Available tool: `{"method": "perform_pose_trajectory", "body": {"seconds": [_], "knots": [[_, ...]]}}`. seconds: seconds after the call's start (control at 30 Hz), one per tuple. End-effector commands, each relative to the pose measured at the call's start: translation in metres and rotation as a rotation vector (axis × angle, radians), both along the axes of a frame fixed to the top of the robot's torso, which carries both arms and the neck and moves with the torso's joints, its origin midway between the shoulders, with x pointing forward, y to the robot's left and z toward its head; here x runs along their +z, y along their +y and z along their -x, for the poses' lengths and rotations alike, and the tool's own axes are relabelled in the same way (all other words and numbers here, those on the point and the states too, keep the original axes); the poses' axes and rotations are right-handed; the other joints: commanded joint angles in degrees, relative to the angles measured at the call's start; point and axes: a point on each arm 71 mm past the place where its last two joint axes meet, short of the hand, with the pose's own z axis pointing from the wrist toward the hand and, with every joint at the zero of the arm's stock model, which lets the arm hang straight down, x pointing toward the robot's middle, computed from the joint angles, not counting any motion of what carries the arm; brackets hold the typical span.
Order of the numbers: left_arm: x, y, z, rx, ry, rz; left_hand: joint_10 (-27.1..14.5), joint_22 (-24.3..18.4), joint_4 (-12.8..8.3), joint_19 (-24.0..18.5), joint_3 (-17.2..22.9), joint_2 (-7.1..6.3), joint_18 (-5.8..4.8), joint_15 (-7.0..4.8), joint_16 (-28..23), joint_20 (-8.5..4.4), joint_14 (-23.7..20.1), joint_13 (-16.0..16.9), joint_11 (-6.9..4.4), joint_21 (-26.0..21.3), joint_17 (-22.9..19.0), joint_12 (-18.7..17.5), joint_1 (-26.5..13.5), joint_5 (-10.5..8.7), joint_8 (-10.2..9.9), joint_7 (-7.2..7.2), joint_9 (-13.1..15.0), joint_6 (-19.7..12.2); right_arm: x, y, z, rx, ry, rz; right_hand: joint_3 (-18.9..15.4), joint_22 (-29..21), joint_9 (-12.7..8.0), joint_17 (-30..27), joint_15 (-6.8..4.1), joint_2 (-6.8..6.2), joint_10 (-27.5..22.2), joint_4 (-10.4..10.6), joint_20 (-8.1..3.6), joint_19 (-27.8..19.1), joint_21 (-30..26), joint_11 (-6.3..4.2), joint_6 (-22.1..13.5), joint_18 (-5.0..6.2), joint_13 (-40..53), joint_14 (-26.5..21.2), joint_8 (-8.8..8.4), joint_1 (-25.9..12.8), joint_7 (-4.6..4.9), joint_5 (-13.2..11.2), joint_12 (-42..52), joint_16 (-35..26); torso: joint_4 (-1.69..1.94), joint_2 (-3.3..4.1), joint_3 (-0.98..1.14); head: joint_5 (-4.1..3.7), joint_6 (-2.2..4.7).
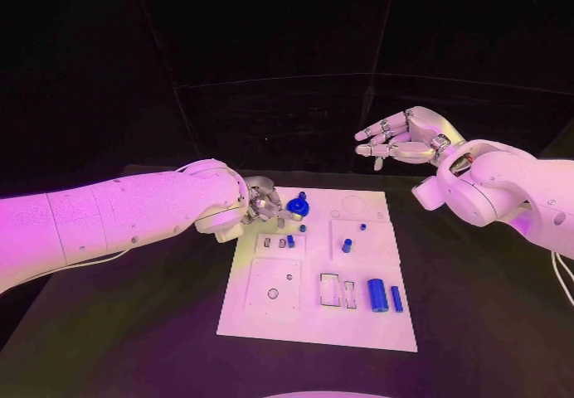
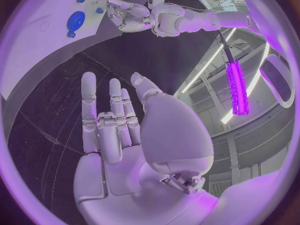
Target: Assemble the parts on the task board
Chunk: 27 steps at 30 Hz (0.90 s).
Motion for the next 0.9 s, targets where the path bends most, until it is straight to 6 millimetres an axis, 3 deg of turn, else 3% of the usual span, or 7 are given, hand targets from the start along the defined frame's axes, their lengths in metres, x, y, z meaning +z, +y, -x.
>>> {"method": "perform_pose_trajectory", "body": {"seconds": [0.03, 0.37, 0.57, 0.63, 0.67, 0.73, 0.9], "knots": [[-0.004, -0.002, 0.000, -0.007, 0.030, -0.092, 0.43, 0.30, 0.05, 0.37, -0.41, 0.28, -0.86, -0.36, 0.17, 0.03, 5.95, 0.24, -0.09, 0.34, 15.06, 0.31, -0.23, -0.23, 0.76, 0.09, 0.95, -0.68, 0.001, 0.001, 0.000, 0.003, -0.008, 0.024, 0.04, 0.01, 0.10, 15.06, 0.15, -0.51, 0.29, 0.24, 0.02, 0.59, -0.05, -0.04, -0.22, 1.12, -0.29, 6.05, 0.00, -0.14, -0.11, 0.57, -0.09, 0.14, -0.05, 0.17, 0.02, -0.13, -0.14], [-0.011, -0.011, -0.001, -0.033, 0.065, -0.135, 0.29, 0.78, 0.02, 0.34, -1.08, 0.60, -0.91, -0.44, 0.17, -0.06, 5.95, 0.43, -0.16, 0.63, 15.06, 0.59, -0.55, -0.24, 2.43, 0.00, 3.33, -2.06, 0.001, 0.001, -0.002, -0.008, -0.013, 0.030, 0.06, 0.10, 0.18, 13.24, -0.13, -0.57, 0.41, 0.47, -0.22, 0.91, -0.31, -0.19, -0.31, 1.12, -1.44, 3.92, 0.25, 0.11, -0.20, 1.55, 0.24, -2.99, 0.12, 0.24, -0.17, -0.03, -0.40], [-0.013, -0.013, -0.003, -0.039, 0.078, -0.150, 0.11, 0.79, -0.13, 0.27, -1.10, 0.77, -0.90, -0.44, 0.17, -0.06, 5.95, 0.22, -0.16, 0.63, 15.06, 0.41, -0.18, -0.23, 2.88, 0.00, 4.03, -2.48, 0.001, -0.001, -0.003, -0.018, -0.016, 0.033, 0.11, 0.19, 0.18, 10.22, -0.31, -0.67, 0.34, 0.52, -0.37, 0.99, -0.54, -0.26, -0.42, 1.12, -2.27, 1.24, 0.42, 0.28, -0.24, 2.03, 0.51, -8.41, -0.07, 0.24, -0.04, 0.16, -0.75], [-0.013, -0.013, -0.003, -0.042, 0.080, -0.152, 0.11, 0.81, -0.15, 0.27, -1.11, 0.79, -0.90, -0.44, 0.17, -0.06, 5.95, 0.26, -0.16, 0.64, 15.06, 0.46, -0.11, -0.23, 2.97, 0.00, 4.16, -2.55, 0.001, -0.001, -0.003, -0.020, -0.017, 0.033, 0.21, 0.28, 0.21, -10.25, -0.30, -0.65, 0.57, 0.90, -0.73, 1.07, -0.67, -0.77, -0.38, 0.92, -2.71, -11.76, 0.56, -0.02, -0.27, 2.05, 0.79, -41.11, -0.05, 0.25, -0.06, 0.08, -0.79], [-0.013, -0.014, -0.003, -0.044, 0.081, -0.154, 0.11, 0.83, -0.16, 0.27, -1.11, 0.80, -0.90, -0.44, 0.17, -0.06, 5.95, 0.27, -0.16, 0.64, 15.06, 0.47, -0.07, -0.23, 3.02, 0.00, 4.25, -2.60, 0.001, -0.001, -0.003, -0.021, -0.017, 0.034, 0.42, 0.31, 0.17, -15.20, -0.58, -0.65, 0.28, 0.79, -0.96, 1.10, -0.70, -0.61, -0.56, 1.25, -2.91, -14.39, 0.49, 0.28, -0.35, 2.30, 0.69, -48.39, -0.07, 0.28, -0.04, 0.05, -0.85], [-0.014, -0.016, -0.003, -0.050, 0.084, -0.155, 0.11, 0.83, -0.17, 0.27, -1.12, 0.80, -0.90, -0.44, 0.17, -0.06, 5.95, 0.28, -0.16, 0.65, 15.06, 0.48, -0.04, -0.23, 3.05, 0.00, 4.29, -2.63, 0.001, -0.001, -0.003, -0.022, -0.017, 0.034, 0.54, 0.41, 0.19, -21.62, -0.58, -0.91, 0.33, 0.87, -1.17, 1.19, -0.87, -0.58, -0.55, 1.37, -3.39, -11.10, 0.62, 0.34, -0.59, 2.38, 0.96, -53.80, 0.04, 0.26, -0.12, -0.08, -0.91], [-0.014, -0.019, -0.003, -0.061, 0.089, -0.159, 0.05, 0.92, -0.21, 0.28, -1.14, 0.83, -0.92, -0.44, 0.17, -0.06, 5.95, 0.19, -0.16, 0.69, 15.06, 0.41, 0.10, -0.23, 3.22, 0.00, 4.54, -2.76, 0.001, 0.000, -0.004, -0.022, -0.016, 0.034, 0.55, 0.42, 0.19, -21.98, -0.88, -0.92, 0.31, 0.88, -1.02, 1.20, -0.88, -0.55, -0.56, 1.16, -3.43, -10.91, 0.62, 0.34, -0.46, 2.40, 0.97, -54.08, 0.06, 0.23, -0.12, -0.04, -1.00]]}}
